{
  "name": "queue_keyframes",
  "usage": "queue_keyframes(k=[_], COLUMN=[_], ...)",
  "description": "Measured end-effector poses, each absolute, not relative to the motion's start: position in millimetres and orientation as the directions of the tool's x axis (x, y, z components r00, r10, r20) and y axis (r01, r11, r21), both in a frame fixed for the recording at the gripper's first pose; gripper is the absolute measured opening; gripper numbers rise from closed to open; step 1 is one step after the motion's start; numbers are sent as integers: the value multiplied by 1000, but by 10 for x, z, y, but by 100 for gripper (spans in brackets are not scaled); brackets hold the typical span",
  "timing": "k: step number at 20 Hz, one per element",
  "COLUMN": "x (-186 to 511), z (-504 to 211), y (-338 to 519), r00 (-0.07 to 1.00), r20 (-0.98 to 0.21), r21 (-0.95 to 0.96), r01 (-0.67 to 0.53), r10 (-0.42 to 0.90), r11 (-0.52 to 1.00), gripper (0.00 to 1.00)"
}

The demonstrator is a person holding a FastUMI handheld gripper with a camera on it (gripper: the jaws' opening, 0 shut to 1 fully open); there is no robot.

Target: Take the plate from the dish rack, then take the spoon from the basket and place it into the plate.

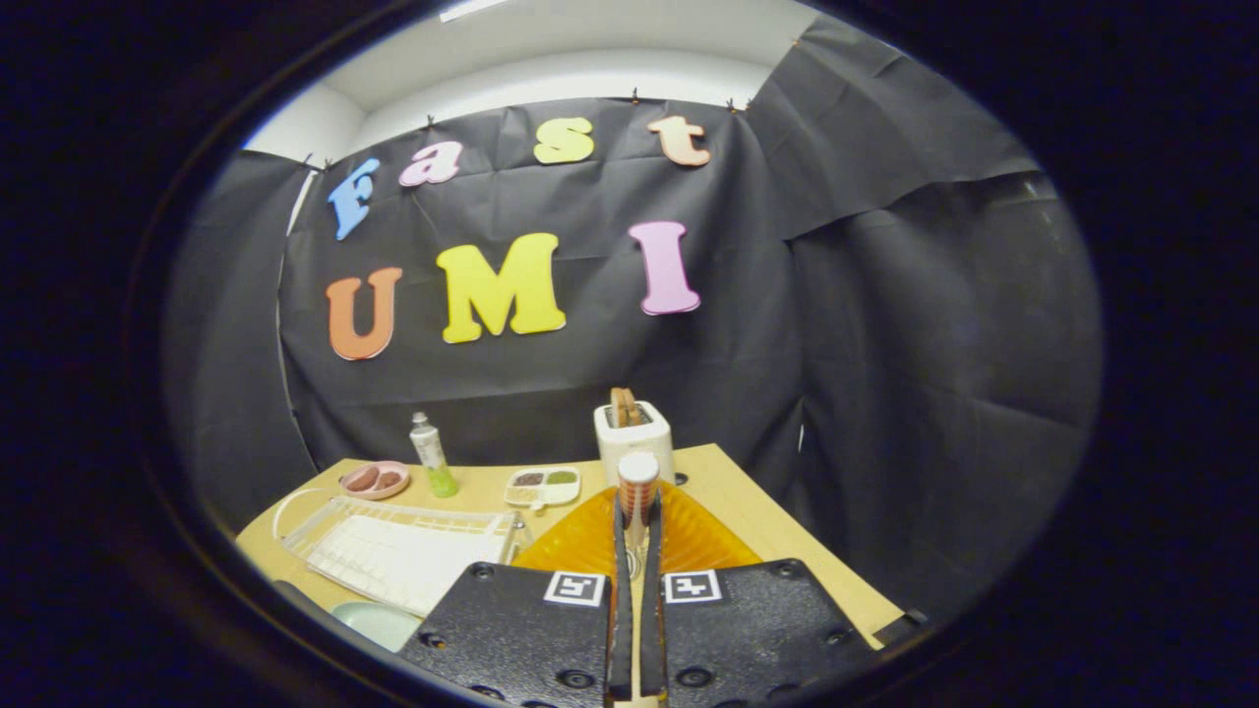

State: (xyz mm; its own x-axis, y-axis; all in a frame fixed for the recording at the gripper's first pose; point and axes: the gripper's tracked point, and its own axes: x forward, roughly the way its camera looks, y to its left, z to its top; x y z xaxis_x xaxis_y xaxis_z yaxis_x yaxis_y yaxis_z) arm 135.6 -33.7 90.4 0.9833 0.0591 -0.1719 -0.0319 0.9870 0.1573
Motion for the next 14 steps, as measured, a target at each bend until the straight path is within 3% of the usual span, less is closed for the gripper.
queue_keyframes(k=[14], x=[223], z=[503], y=[1675], r00=[917], r20=[-205], r21=[94], r01=[-328], r10=[341], r11=[940], gripper=[8])
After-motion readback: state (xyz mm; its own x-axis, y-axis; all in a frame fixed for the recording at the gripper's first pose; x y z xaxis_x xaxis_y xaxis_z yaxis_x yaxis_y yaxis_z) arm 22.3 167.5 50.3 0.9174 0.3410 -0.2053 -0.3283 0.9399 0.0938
